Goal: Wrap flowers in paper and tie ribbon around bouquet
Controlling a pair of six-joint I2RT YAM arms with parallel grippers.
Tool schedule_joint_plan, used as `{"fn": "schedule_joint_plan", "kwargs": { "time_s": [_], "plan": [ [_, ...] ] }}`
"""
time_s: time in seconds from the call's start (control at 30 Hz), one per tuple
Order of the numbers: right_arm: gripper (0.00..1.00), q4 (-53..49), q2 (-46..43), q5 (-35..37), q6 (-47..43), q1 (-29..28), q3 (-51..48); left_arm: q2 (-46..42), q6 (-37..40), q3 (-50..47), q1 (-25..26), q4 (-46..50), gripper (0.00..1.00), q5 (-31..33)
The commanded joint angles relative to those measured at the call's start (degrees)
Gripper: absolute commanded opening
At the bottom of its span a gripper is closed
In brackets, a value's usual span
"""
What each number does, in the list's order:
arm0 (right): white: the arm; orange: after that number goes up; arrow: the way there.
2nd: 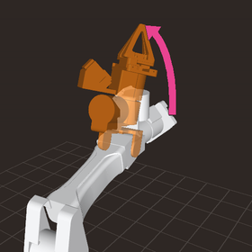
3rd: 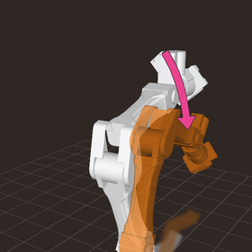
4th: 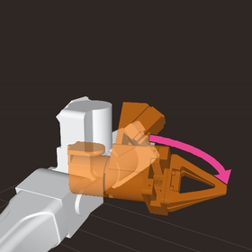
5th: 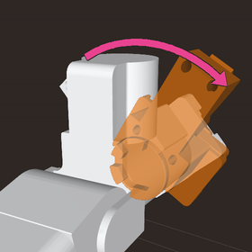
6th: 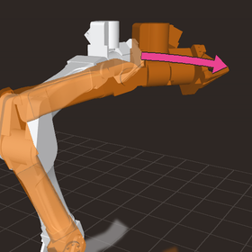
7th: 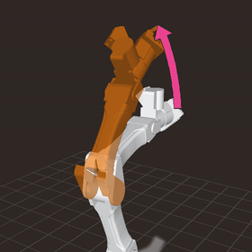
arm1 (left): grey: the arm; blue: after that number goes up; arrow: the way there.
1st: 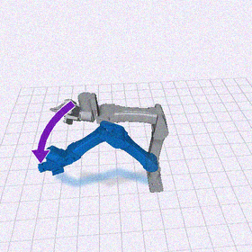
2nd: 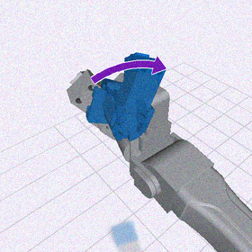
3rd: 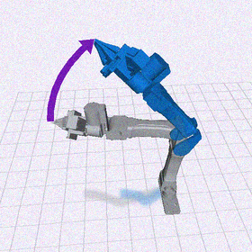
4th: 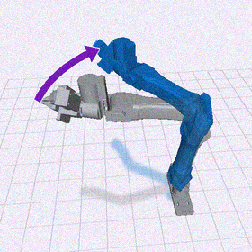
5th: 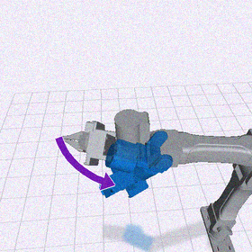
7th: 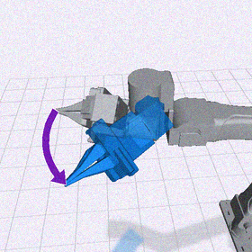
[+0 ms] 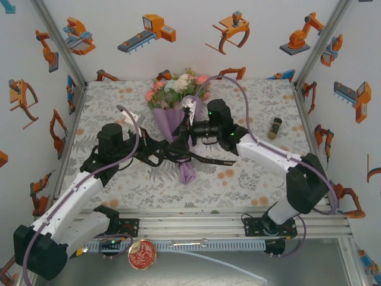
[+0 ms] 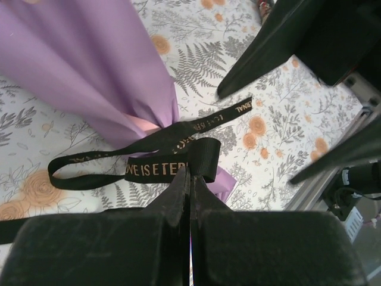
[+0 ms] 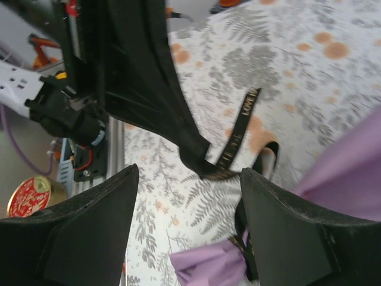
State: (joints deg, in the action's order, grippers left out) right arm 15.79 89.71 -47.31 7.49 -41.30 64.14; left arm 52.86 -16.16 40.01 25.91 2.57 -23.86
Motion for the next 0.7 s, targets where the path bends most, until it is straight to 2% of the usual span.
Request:
{"fn": "schedule_joint_plan", "kwargs": {
  "time_s": [0.0,0.03,0.13,0.23,0.3,0.33,0.4,0.43,0.47,0.53,0.6,0.67],
  "plan": [
    [0.64,8.3,3.1,-4.6,0.9,-0.9,1.5,0.4,-1.2,2.4,0.5,-2.5,0.0,-1.0],
    [0.62,8.6,3.6,-4.7,1.4,-0.9,1.4,0.5,-1.2,2.4,0.6,-2.6,0.0,-0.8],
    [0.4,8.1,3.8,-4.4,1.5,-0.9,1.2,1.1,-0.8,3.1,0.6,-2.0,0.0,-0.8],
    [0.0,6.5,3.3,-3.1,1.1,-0.7,1.2,1.6,-0.6,3.4,0.8,-2.4,0.0,-1.4],
    [0.0,5.5,2.3,-1.9,1.1,-0.4,0.8,1.7,0.3,4.5,0.8,-0.9,0.12,-0.4],
    [0.0,5.0,1.5,-1.4,1.0,-0.1,0.2,1.6,1.0,5.4,0.7,1.0,0.23,1.6],
    [0.0,4.2,-0.4,-1.1,0.2,0.6,-1.9,2.5,0.8,8.1,0.4,5.9,0.42,9.5],
    [0.0,3.2,-1.4,-1.1,-1.2,0.7,-3.0,3.9,-0.2,10.2,-0.2,9.2,0.48,15.3],
    [0.0,1.1,-2.4,-0.9,-2.8,0.7,-3.9,5.8,-0.9,12.4,-1.0,12.7,0.49,19.1],
    [0.0,-2.1,-3.6,-1.1,-4.2,0.7,-5.1,10.3,-2.1,15.3,-2.5,17.1,0.49,22.2],
    [0.0,-3.2,-4.5,-2.0,-4.3,0.7,-6.2,14.9,-1.2,16.6,-3.9,19.1,0.49,21.0],
    [0.0,-3.6,-5.4,-2.5,-4.1,0.7,-7.1,19.8,3.6,17.4,-4.7,20.6,0.47,18.8]
  ]
}}
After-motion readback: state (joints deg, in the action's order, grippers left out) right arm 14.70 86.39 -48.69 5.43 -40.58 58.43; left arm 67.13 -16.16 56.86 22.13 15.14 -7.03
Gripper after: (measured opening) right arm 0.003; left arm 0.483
